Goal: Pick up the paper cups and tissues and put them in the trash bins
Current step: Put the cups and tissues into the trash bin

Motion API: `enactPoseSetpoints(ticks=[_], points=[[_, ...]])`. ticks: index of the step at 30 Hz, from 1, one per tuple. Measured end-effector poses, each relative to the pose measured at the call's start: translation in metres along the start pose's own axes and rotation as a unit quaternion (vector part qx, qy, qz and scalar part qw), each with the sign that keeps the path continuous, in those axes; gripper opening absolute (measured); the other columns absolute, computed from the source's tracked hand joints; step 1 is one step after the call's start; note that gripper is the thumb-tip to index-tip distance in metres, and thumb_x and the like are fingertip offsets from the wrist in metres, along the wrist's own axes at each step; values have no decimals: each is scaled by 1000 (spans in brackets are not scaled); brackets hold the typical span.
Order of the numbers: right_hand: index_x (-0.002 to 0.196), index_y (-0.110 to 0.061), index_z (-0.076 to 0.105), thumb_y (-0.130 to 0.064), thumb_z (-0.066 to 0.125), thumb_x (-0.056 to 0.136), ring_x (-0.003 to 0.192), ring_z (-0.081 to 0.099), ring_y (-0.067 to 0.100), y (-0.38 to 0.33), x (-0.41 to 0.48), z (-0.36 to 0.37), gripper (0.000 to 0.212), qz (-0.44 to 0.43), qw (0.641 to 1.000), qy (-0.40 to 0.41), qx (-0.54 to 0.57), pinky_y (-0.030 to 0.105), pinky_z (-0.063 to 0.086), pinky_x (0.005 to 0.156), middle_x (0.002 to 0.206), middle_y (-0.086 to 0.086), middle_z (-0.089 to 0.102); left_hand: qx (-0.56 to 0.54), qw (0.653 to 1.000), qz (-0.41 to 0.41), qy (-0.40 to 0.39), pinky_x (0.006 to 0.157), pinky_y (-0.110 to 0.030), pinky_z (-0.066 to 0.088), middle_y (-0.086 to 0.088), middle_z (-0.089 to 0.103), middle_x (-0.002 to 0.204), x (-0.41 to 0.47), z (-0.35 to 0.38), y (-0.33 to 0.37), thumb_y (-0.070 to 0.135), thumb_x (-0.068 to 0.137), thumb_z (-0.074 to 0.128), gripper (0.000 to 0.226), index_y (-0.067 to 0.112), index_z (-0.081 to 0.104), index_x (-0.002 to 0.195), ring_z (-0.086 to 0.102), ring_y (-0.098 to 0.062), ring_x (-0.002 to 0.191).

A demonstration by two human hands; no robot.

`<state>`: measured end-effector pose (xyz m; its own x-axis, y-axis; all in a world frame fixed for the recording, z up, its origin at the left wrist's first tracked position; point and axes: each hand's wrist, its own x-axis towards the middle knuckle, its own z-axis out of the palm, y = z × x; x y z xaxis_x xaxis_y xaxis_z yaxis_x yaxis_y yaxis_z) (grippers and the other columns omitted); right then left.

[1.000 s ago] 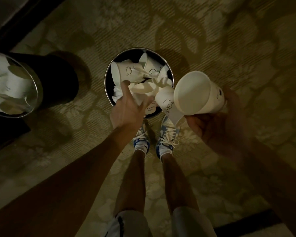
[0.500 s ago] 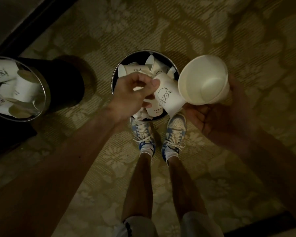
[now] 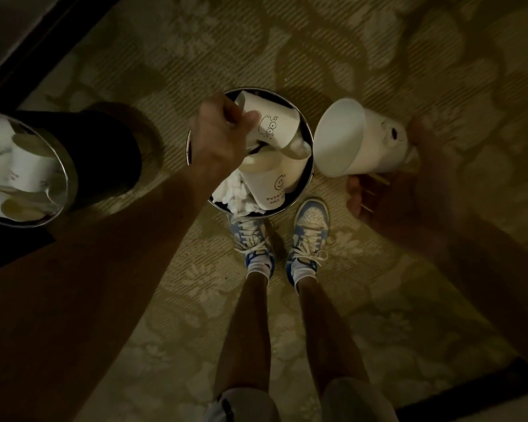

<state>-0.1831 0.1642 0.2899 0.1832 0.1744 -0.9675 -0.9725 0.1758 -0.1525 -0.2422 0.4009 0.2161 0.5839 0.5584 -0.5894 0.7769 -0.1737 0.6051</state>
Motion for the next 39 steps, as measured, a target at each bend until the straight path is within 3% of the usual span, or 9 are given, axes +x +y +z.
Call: enactPoseSetpoints(ticks=[4,7,9,14,17,21,26,29,39], points=[[98,-12,74,-51,74,64,71,68,21,1,-4,-4,52,-8,999,-32,-10,28,52,62,81,8,72,9,1000,-11,-7,77,-44,59,3,60,92,9,2,-6,32,88,72,23,21,52,85,68,-22,90],[82,-19,80,-52,65,77,74,70,19,5,-4,1,36,-24,996,-15,-82,28,53,62,79,2,73,32,999,23,25,70,-15,53,13,54,90,3,-12,3,32,85,75,33,18,52,105,59,-1,83],[92,-21,75,-49,58,85,74,71,16,8,-4,11,34,-45,991,-11,-129,26,54,60,77,-3,74,18,998,33,42,61,-14,50,15,54,85,-16,-26,13,36,89,70,25,18,55,98,57,0,77],[117,-20,57,-32,62,90,76,72,15,34,-7,48,30,-80,966,2,-244,31,57,61,99,3,71,-95,984,7,-149,53,-16,50,2,69,88,-94,-54,10,53,91,56,35,20,67,93,67,-11,75],[120,-17,48,-30,68,88,86,72,17,53,-7,71,40,-110,943,-12,-313,33,59,69,110,5,66,-150,982,-33,-114,52,-16,50,10,74,85,-120,-57,-10,38,86,67,12,28,66,94,69,-4,73],[104,-22,56,-38,68,87,95,63,10,76,6,93,26,-224,821,-12,-525,28,53,77,109,-3,60,-220,969,-105,-46,59,-20,57,3,74,79,-116,-60,-45,19,89,68,3,18,66,92,70,-10,71],[120,-13,62,-32,64,91,113,49,19,85,27,105,35,-323,688,-21,-650,30,41,94,122,3,55,-196,974,-110,-39,67,-28,60,4,71,79,-84,-58,-79,17,90,69,6,20,65,87,69,-6,67],[130,-14,55,-25,63,91,107,47,22,88,36,110,42,-370,639,-16,-674,24,30,83,123,5,63,-163,982,-79,-63,66,-33,60,1,70,78,-67,-52,-88,15,90,70,7,20,66,86,69,-10,69],[139,-14,47,-25,53,94,131,38,28,87,55,104,46,-359,515,-11,-779,44,32,108,135,9,53,-137,982,-98,-82,77,-44,60,-5,72,84,-56,-18,-99,20,86,74,12,14,71,96,71,-22,84]])
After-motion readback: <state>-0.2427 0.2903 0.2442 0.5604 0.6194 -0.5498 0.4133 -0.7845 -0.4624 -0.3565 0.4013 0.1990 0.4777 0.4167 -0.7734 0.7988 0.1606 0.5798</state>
